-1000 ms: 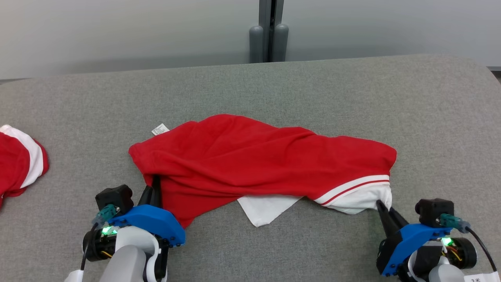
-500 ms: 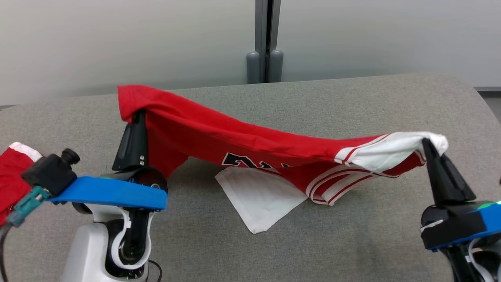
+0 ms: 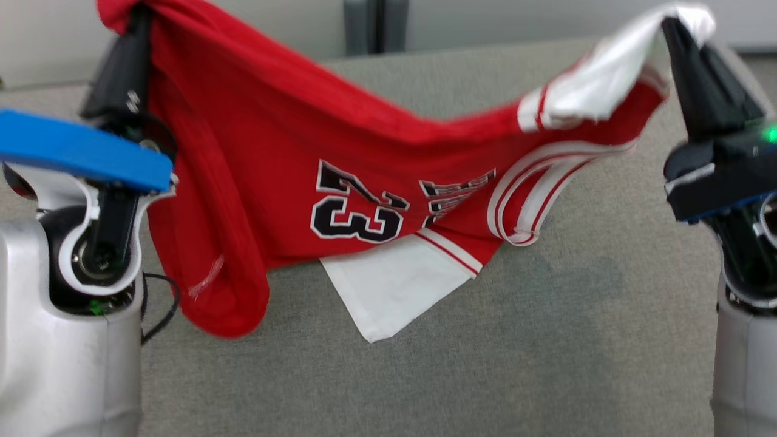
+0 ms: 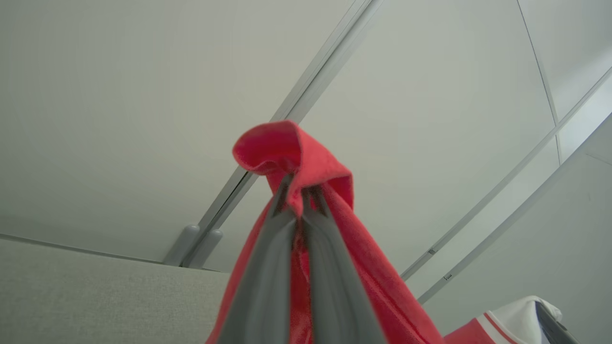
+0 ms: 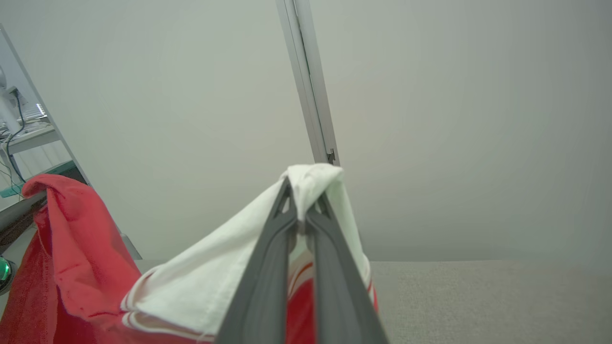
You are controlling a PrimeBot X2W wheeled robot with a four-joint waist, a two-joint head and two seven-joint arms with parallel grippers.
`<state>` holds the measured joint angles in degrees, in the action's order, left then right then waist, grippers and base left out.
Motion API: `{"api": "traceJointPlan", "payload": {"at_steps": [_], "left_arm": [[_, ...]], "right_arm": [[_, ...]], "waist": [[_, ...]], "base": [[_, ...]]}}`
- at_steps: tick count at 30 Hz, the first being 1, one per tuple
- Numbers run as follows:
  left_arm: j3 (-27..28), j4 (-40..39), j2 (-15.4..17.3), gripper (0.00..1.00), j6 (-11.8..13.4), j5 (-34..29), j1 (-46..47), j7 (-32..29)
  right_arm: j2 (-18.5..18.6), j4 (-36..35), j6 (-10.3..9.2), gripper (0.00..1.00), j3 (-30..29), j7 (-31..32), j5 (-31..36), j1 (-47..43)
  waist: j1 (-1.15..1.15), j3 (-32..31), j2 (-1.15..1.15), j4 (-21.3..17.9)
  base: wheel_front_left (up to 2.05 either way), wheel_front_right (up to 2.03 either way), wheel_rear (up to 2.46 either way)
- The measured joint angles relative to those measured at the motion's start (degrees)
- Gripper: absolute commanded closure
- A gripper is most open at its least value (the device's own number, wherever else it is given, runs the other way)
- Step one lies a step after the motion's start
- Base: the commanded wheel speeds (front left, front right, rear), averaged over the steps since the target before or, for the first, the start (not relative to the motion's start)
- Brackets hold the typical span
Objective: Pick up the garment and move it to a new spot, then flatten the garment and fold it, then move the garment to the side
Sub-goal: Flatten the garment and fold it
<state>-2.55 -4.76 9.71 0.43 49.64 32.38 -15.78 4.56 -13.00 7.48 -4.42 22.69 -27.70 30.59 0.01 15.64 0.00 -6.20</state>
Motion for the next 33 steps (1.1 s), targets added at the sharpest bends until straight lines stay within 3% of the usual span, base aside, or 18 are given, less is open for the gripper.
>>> {"api": "traceJointPlan", "payload": {"at_steps": [5,8,9,13,17,22,27,33], "left_arm": [[1.6,9.8,2.9,1.0,-0.5,-3.1,11.3,2.6],[2.5,15.2,4.1,1.0,-1.4,-4.7,18.7,6.4],[2.5,15.2,4.1,1.0,-1.4,-4.7,18.7,6.4],[1.7,22.1,4.4,1.0,-4.4,-7.6,28.4,13.5],[-0.5,25.6,5.3,1.0,-6.5,-10.0,33.7,18.6],[-3.6,29.1,6.6,1.0,-7.5,-11.3,33.7,24.6],[-8.9,34.3,6.8,1.0,-7.6,-10.0,25.9,27.5],[-15.2,37.4,6.4,1.0,-7.6,-6.8,15.8,29.3]], "right_arm": [[4.6,13.5,0.0,1.0,4.5,-6.1,5.2,19.1],[5.1,22.1,0.01,1.0,7.9,-13.8,8.2,29.3],[5.1,22.1,0.01,1.0,7.9,-13.8,8.2,29.3],[3.2,32.2,0.01,1.0,5.5,-28.6,9.1,43.7],[3.6,36.9,0.01,1.0,5.0,-34.3,9.6,50.0],[4.9,41.5,0.02,1.0,9.1,-34.1,7.8,47.0],[5.6,44.8,0.01,1.0,15.5,-29.1,2.5,33.8],[8.9,40.8,0.01,1.0,18.5,-21.5,-5.6,16.7]], "waist": [[0.02,5.2,0.01,-1.1],[0.01,7.5,0.01,-1.5],[0.01,7.5,0.01,-1.5],[0.01,9.2,0.01,-1.1],[-0.02,9.9,0.0,-1.1],[0.0,11.8,0.01,-2.0],[0.0,12.5,0.02,-2.7],[-0.01,9.6,0.01,-1.6]], "base": [[0.0,0.0,0.0],[0.0,0.0,0.0],[0.0,0.0,0.0],[0.0,0.0,0.0],[0.0,0.0,0.0],[0.0,0.0,0.0],[0.0,0.0,0.0],[0.0,0.0,0.0]]}}
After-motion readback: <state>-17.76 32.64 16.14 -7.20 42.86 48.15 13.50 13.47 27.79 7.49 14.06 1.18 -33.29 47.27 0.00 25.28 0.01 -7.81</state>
